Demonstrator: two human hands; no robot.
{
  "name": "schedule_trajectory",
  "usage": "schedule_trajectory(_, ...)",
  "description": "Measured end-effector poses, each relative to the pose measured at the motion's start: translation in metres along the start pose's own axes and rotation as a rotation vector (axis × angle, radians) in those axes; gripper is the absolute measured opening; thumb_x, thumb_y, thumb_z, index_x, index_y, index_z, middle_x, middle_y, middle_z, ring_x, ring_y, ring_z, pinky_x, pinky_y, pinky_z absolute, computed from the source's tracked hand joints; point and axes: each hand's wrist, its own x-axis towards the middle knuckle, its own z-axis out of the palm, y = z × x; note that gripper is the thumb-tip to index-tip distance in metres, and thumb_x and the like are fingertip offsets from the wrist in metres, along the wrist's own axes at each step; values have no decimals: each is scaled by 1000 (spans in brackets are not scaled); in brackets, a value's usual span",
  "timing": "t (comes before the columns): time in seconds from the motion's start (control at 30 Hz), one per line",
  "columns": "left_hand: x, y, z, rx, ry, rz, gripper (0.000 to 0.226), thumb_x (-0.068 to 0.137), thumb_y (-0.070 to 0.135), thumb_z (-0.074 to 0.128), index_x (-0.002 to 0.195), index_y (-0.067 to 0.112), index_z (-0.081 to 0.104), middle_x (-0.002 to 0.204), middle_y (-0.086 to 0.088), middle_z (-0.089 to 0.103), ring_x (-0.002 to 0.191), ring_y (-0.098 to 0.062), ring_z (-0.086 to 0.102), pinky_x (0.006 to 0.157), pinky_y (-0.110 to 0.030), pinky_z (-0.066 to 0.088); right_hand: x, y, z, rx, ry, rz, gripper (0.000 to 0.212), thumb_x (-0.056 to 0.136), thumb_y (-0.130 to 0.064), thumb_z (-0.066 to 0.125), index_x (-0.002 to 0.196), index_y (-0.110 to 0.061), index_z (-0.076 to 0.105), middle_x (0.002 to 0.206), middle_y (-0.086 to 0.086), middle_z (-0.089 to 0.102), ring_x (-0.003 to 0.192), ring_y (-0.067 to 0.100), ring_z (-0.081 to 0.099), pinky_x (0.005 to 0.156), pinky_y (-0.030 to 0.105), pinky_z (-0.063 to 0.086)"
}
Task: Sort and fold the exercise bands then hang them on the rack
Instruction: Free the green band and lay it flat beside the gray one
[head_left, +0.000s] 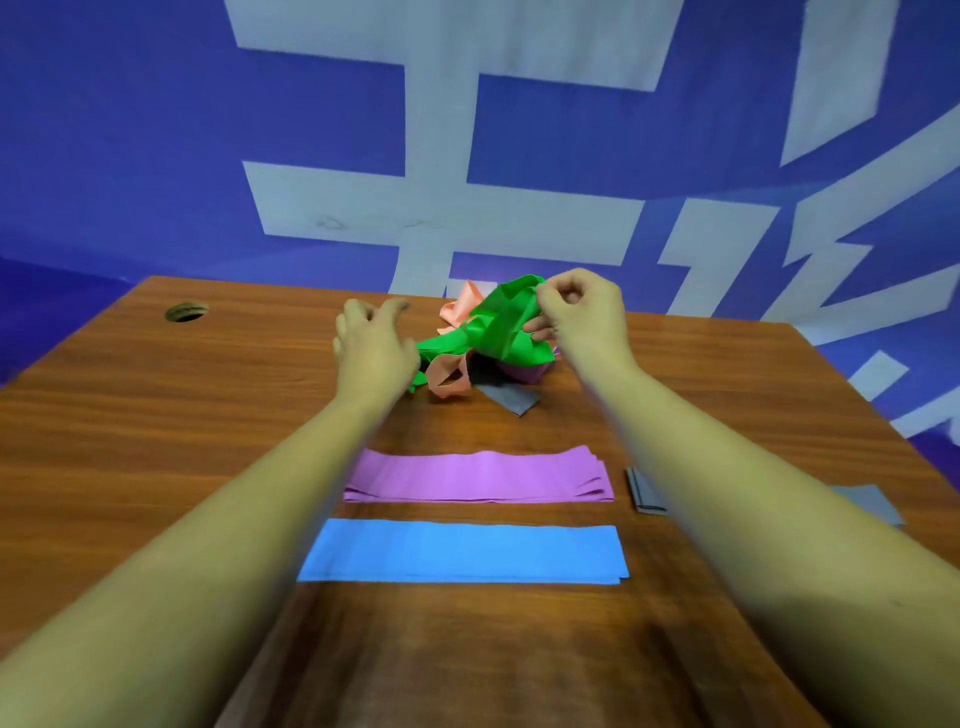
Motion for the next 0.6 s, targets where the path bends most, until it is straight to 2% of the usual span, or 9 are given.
schedule_trajectory(0.1, -3, 22, -2, -253, -141, 202, 38, 88, 26, 62, 125, 17, 61, 120, -7, 56, 115, -22, 55, 100, -31, 41, -1, -12, -8, -15, -43, -32, 11, 90, -8, 64, 80, -9, 60, 66, 8, 63, 54, 16, 67, 52, 30, 51)
schedule_trajectory(0.2, -7, 50, -6, -456, -328, 226, 62, 84, 47, 64, 138, 20, 50, 132, 0, 56, 121, -11, 54, 102, -28, 42, -3, -29, -14, 16, -84, -58, 8, 89, -4, 67, 82, -6, 62, 68, 8, 63, 50, 7, 64, 51, 23, 52)
schedule_trajectory(0.27, -4, 63, -8, -542, -371, 189, 64, 88, 39, 67, 145, 22, 42, 135, 1, 55, 123, -10, 53, 104, -28, 41, -5, -42, -18, 51, -92, -85, 12, 89, -2, 65, 79, -8, 61, 68, 6, 63, 50, 5, 64, 51, 20, 53)
schedule_trajectory(0.33, 0, 71, -10, -565, -367, 174, 61, 90, 36, 63, 146, 26, 41, 135, 1, 59, 122, -9, 55, 105, -32, 44, -6, -56, -24, 62, -75, -121, 18, 90, -5, 63, 76, -14, 58, 70, 5, 63, 52, 5, 65, 51, 20, 51)
schedule_trajectory(0.4, 2, 77, -12, -547, -335, 191, 44, 89, 35, 57, 132, 25, 56, 122, 2, 67, 108, -7, 63, 98, -33, 49, -7, -69, -32, 100, -50, -148, 18, 92, -7, 62, 76, -15, 57, 70, 6, 64, 54, 7, 66, 52, 23, 50)
schedule_trajectory(0.47, -3, 86, -18, -532, -280, 214, 16, 95, 29, 54, 105, 24, 66, 95, 8, 70, 79, 4, 63, 78, -22, 49, -7, -78, -42, 123, -37, -173, 17, 92, -8, 63, 77, -15, 58, 72, 7, 65, 57, 11, 66, 51, 24, 50)
schedule_trajectory(0.5, -8, 91, -23, -572, -280, 213, 15, 97, 31, 52, 98, 25, 66, 87, 10, 68, 72, 6, 60, 72, -18, 46, -9, -81, -47, 122, -39, -182, 16, 91, -8, 63, 77, -15, 59, 73, 7, 65, 58, 12, 66, 50, 23, 49)
schedule_trajectory(0.53, -14, 97, -27, -646, -316, 199, 20, 96, 40, 51, 96, 26, 66, 87, 9, 69, 77, 4, 62, 75, -18, 47, -11, -84, -52, 117, -46, -187, 16, 91, -8, 63, 77, -16, 59, 73, 7, 65, 59, 13, 65, 50, 24, 48)
schedule_trajectory(0.6, -27, 106, -36, -797, -423, 160, 41, 85, 64, 50, 103, 32, 67, 104, 3, 72, 103, -10, 66, 93, -31, 51, -17, -90, -59, 113, -61, -191, 15, 91, -10, 63, 78, -16, 59, 72, 5, 65, 60, 13, 65, 52, 26, 47)
